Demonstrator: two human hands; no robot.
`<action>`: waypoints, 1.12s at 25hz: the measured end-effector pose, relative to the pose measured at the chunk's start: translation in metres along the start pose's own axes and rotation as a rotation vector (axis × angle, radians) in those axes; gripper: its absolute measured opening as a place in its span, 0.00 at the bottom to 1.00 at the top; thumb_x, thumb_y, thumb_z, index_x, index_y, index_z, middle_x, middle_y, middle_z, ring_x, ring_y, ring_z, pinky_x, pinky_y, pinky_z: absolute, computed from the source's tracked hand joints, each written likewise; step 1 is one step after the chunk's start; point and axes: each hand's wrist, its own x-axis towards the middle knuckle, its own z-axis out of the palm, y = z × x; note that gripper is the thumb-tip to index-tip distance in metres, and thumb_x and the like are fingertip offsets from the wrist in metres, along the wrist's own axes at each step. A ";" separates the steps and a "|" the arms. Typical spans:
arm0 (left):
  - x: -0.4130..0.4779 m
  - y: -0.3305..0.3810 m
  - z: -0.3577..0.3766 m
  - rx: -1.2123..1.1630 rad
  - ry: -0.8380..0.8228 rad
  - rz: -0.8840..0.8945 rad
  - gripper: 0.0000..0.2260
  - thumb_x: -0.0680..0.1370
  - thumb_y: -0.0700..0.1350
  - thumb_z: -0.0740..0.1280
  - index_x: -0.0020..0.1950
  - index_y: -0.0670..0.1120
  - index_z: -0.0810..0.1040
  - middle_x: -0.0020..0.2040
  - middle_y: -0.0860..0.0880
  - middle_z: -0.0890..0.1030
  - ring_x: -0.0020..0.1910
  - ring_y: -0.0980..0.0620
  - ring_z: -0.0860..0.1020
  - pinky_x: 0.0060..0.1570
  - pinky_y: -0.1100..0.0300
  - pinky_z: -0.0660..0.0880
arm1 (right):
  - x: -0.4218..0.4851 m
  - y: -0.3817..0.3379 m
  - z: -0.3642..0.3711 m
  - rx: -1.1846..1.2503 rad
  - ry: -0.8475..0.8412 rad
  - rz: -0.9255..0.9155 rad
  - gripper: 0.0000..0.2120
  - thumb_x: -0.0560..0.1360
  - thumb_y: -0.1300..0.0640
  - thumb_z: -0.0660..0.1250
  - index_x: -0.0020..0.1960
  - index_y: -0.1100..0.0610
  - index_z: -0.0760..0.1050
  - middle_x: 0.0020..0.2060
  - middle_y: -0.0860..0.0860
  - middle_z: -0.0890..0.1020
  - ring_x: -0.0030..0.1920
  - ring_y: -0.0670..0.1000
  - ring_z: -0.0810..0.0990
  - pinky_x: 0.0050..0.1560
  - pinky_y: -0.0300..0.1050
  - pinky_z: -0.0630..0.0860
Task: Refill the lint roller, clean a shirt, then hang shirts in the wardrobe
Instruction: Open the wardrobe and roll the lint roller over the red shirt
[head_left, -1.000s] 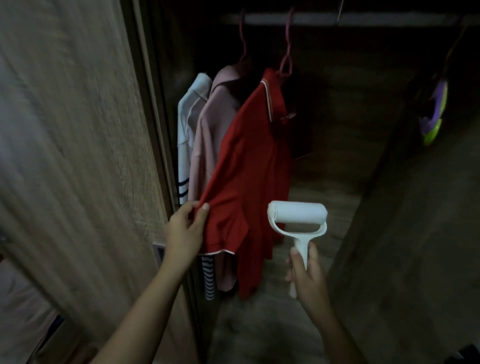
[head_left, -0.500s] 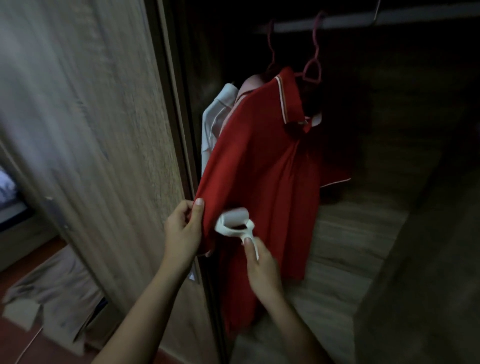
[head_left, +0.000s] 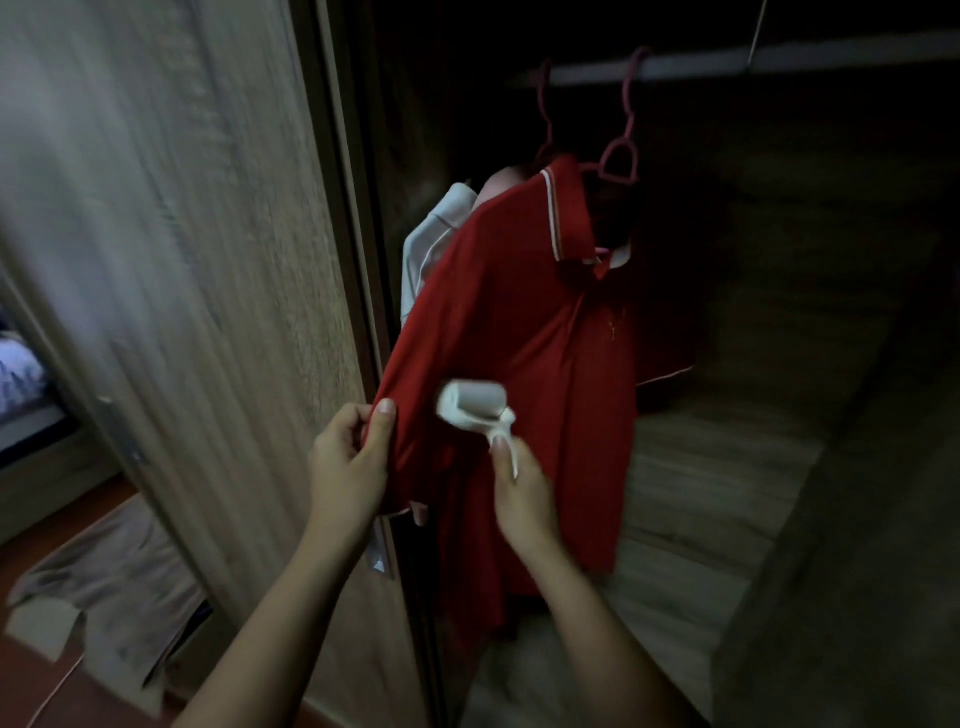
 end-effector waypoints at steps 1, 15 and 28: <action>0.000 0.001 -0.001 -0.005 0.007 -0.001 0.15 0.76 0.56 0.63 0.34 0.47 0.73 0.30 0.46 0.73 0.30 0.52 0.70 0.33 0.55 0.67 | 0.017 -0.012 -0.008 0.011 0.080 -0.024 0.15 0.80 0.49 0.52 0.53 0.54 0.75 0.43 0.53 0.82 0.41 0.50 0.77 0.39 0.43 0.65; 0.003 0.010 -0.005 0.055 0.047 0.012 0.16 0.75 0.54 0.64 0.31 0.47 0.70 0.28 0.49 0.67 0.29 0.55 0.64 0.31 0.58 0.62 | 0.013 0.060 0.005 -0.080 0.122 0.089 0.14 0.80 0.49 0.55 0.52 0.58 0.75 0.39 0.57 0.82 0.41 0.59 0.81 0.37 0.44 0.66; 0.042 0.022 0.005 0.407 0.454 0.225 0.16 0.81 0.50 0.58 0.38 0.42 0.66 0.28 0.50 0.67 0.27 0.51 0.67 0.31 0.59 0.55 | 0.070 0.063 -0.028 -0.099 0.226 0.022 0.14 0.80 0.50 0.55 0.53 0.58 0.75 0.36 0.55 0.79 0.41 0.59 0.80 0.37 0.43 0.64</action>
